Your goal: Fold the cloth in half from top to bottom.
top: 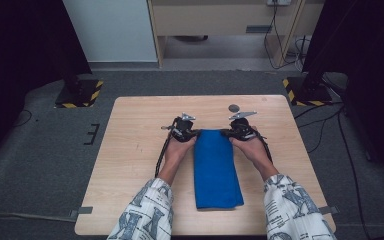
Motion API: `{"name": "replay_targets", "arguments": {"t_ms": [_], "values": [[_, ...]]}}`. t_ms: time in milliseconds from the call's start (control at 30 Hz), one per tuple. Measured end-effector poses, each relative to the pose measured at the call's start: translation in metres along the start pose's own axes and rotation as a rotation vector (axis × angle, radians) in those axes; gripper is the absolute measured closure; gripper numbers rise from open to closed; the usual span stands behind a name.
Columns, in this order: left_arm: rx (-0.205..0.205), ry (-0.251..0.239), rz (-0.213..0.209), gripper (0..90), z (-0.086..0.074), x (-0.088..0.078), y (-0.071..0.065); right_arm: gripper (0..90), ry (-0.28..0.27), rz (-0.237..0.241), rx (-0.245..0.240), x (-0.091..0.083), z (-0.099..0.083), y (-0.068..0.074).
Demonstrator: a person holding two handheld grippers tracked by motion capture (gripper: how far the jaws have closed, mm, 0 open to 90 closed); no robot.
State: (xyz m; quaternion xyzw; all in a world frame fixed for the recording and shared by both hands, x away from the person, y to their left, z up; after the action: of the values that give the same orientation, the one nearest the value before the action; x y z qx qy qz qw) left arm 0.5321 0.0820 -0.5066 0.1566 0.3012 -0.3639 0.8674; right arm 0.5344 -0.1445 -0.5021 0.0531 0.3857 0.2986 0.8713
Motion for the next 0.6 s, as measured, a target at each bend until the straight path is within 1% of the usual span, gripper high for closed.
{"name": "replay_targets", "arguments": {"t_ms": [33, 233, 267, 300, 467, 600], "values": [[-0.001, -0.008, 0.000, 85.5, 0.002, -0.002, 0.002, 86.4, -0.011, 0.000, -0.006, -0.001, 0.003, 0.001], [0.002, -0.020, 0.005, 85.5, 0.009, -0.008, 0.006, 86.4, -0.026, 0.001, -0.011, -0.002, 0.009, 0.004], [0.002, -0.020, 0.005, 85.5, 0.009, -0.008, 0.006, 86.4, -0.026, 0.001, -0.011, -0.002, 0.009, 0.004], [0.001, -0.032, 0.009, 85.6, 0.009, -0.009, 0.007, 86.4, -0.033, 0.000, -0.014, -0.003, 0.010, 0.005], [-0.007, -0.039, 0.011, 85.6, 0.009, -0.010, 0.009, 86.5, -0.042, 0.004, -0.011, -0.003, 0.013, 0.006], [-0.006, -0.048, 0.014, 85.7, 0.010, -0.012, 0.011, 86.5, -0.048, 0.004, -0.020, -0.002, 0.015, 0.008]]}}
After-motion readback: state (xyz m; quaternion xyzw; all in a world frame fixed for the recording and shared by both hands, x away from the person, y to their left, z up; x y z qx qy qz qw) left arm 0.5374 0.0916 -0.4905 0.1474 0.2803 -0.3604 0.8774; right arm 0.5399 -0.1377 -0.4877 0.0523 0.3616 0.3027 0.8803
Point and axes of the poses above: each handheld gripper's, and its own axes: x roughly forward along the jaws, z roughly out of its top, y roughly to its left, the point moved 1 cm from there along x, roughly forward along the jaws, and after that the axes turned 15 degrees about x, right-handed, at the moved point
